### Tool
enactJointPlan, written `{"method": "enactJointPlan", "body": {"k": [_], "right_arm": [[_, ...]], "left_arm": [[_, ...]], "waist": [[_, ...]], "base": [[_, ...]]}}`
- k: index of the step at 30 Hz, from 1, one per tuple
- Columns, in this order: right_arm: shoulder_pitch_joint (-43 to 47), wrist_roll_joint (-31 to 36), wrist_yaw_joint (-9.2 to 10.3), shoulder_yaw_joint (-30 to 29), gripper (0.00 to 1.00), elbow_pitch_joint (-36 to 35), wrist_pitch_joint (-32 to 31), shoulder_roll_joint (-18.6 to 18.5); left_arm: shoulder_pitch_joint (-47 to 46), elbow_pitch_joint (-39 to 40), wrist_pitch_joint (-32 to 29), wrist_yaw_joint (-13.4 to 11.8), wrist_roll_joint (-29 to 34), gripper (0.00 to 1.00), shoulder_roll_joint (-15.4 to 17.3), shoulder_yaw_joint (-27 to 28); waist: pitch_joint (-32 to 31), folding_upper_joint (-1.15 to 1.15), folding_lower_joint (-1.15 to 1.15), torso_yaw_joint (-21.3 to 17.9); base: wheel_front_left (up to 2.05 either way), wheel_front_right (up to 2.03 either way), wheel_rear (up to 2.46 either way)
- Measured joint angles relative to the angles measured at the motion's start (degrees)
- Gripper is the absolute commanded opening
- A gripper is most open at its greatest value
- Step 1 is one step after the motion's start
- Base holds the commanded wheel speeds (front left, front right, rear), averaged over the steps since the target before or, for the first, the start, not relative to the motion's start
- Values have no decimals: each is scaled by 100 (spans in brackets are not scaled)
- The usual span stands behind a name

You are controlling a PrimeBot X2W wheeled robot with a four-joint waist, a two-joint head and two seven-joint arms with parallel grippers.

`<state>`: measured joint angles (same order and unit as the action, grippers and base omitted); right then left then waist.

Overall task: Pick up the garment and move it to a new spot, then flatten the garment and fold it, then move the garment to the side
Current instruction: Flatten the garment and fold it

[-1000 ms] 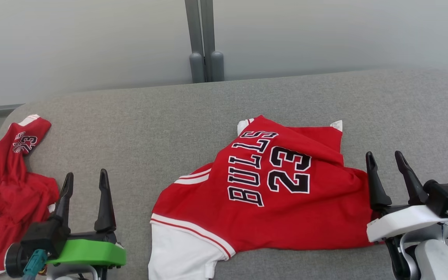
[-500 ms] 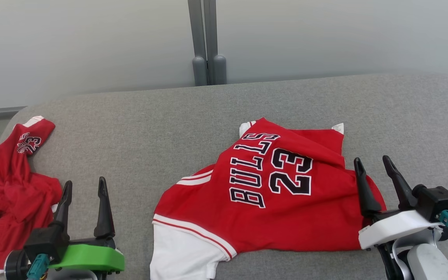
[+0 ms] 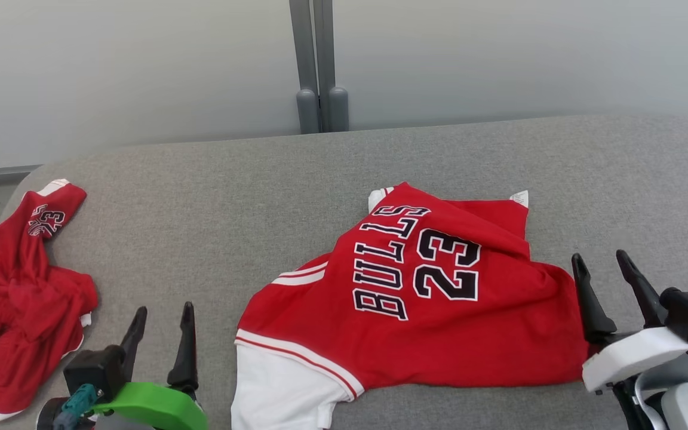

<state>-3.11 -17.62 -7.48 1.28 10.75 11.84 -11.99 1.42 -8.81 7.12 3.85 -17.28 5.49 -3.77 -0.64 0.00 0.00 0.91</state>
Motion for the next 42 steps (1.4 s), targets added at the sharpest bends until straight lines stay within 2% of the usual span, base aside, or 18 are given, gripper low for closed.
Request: {"method": "enactJointPlan", "body": {"k": [6, 10, 13, 21, 32, 38, 40, 41, 42], "right_arm": [[525, -516, 0, -212, 100, -265, -1424, -447], [793, -787, 0, -471, 100, -305, -2221, -471], [901, -880, 0, -468, 100, -264, -2679, -421], [760, -948, 0, -381, 100, 93, -3000, -282], [334, -1014, 0, -255, 100, 840, -2796, -190], [121, -1112, 0, -123, 100, 1125, -2632, -208], [50, -1177, 0, -68, 67, 1201, -2594, -210], [32, -1205, 0, -49, 38, 1229, -2584, -213], [11, -1226, 0, -38, 25, 1270, -2555, -225]], "left_arm": [[512, 464, -1760, 123, -412, 100, 157, -321], [773, 835, -2717, 230, -907, 100, 201, -614], [911, 876, -3137, 244, -1053, 100, 357, -649], [967, 753, -3530, 243, -1206, 100, 456, -666], [766, 433, -3578, 280, -1344, 100, 465, -932], [425, 93, -3388, 321, -1362, 100, 522, -1107], [337, 2, -3349, 326, -1425, 100, 493, -1172], [320, -32, -3343, 327, -1463, 67, 485, -1202], [302, -65, -3319, 328, -1500, 47, 483, -1236]], "waist": [[35, 0, 0, 29], [138, 0, 0, 45], [227, 0, 0, 54], [403, 0, 0, 33], [473, 0, 0, 85], [560, 0, 0, 118], [586, 0, 0, 123], [594, 0, 0, 123], [600, 0, 0, 122]], "base": [[0, 0, 0], [0, 0, 0], [0, 0, 0], [0, 0, 0], [0, 0, 0], [0, 0, 0], [0, 0, 0], [0, 0, 0], [0, 0, 0]]}}
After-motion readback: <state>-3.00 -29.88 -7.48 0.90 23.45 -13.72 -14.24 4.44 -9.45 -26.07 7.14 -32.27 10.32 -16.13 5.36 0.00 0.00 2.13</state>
